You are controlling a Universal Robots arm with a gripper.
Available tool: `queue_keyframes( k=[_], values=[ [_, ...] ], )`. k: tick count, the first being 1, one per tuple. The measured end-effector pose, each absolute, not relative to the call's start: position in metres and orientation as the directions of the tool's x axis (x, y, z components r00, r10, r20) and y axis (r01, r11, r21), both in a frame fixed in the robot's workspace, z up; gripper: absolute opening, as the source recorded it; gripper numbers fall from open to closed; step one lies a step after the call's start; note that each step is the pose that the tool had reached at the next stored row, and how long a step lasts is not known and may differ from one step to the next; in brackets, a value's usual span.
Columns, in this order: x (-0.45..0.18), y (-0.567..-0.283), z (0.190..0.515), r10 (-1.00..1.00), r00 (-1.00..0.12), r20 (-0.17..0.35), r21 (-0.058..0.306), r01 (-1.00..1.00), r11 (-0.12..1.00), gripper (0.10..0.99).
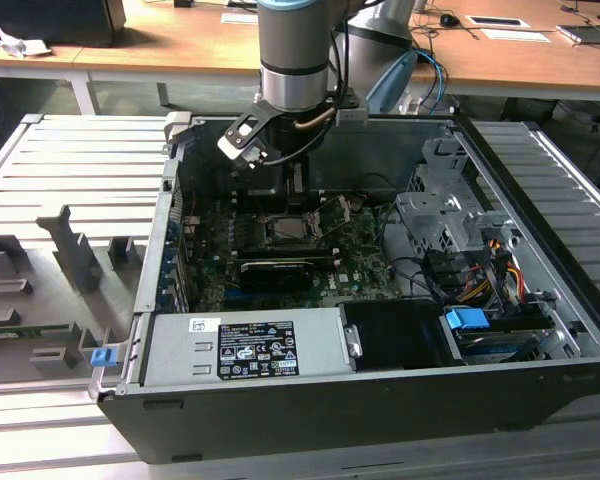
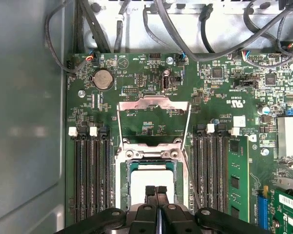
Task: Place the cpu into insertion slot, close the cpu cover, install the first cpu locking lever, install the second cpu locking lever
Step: 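Close the cpu cover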
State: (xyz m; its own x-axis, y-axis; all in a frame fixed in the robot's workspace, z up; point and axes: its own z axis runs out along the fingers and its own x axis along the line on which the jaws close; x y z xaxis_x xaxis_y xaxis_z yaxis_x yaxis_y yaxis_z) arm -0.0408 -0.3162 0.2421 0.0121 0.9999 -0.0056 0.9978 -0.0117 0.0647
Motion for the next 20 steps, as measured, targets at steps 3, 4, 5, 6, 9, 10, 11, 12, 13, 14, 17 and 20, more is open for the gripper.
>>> queue_keyframes(
  k=[3,4,5,6,9,10,11,12,13,14,17,20],
  values=[
    [-0.041,-0.316,0.244,1.000,0.012,-0.006,0.065,0.998,-0.012,0.106],
    [-0.041,-0.316,0.245,1.000,0.012,-0.006,0.065,0.998,-0.012,0.106],
    [-0.041,-0.316,0.246,1.000,0.012,-0.006,0.065,0.998,-0.012,0.106],
    [-0.041,-0.316,0.246,1.000,0.012,-0.006,0.065,0.998,-0.012,0.106],
    [-0.041,-0.316,0.248,1.000,0.012,-0.006,0.065,0.998,-0.012,0.106],
    [-0.041,-0.316,0.249,1.000,0.012,-0.006,0.065,0.998,-0.012,0.106],
    [-0.041,-0.316,0.250,1.000,0.012,-0.006,0.065,0.998,-0.012,0.106],
    [-0.041,-0.316,0.251,1.000,0.012,-0.006,0.065,0.998,-0.012,0.106],
    [-0.041,-0.316,0.252,1.000,0.012,-0.006,0.065,0.998,-0.012,0.106],
    [-0.041,-0.316,0.252,1.000,0.012,-0.006,0.065,0.998,-0.012,0.106],
    [-0.041,-0.316,0.254,1.000,0.012,-0.006,0.065,0.998,-0.012,0.106],
    [-0.041,-0.315,0.255,1.000,0.012,-0.007,0.065,0.998,-0.012,0.106]
  ],
)
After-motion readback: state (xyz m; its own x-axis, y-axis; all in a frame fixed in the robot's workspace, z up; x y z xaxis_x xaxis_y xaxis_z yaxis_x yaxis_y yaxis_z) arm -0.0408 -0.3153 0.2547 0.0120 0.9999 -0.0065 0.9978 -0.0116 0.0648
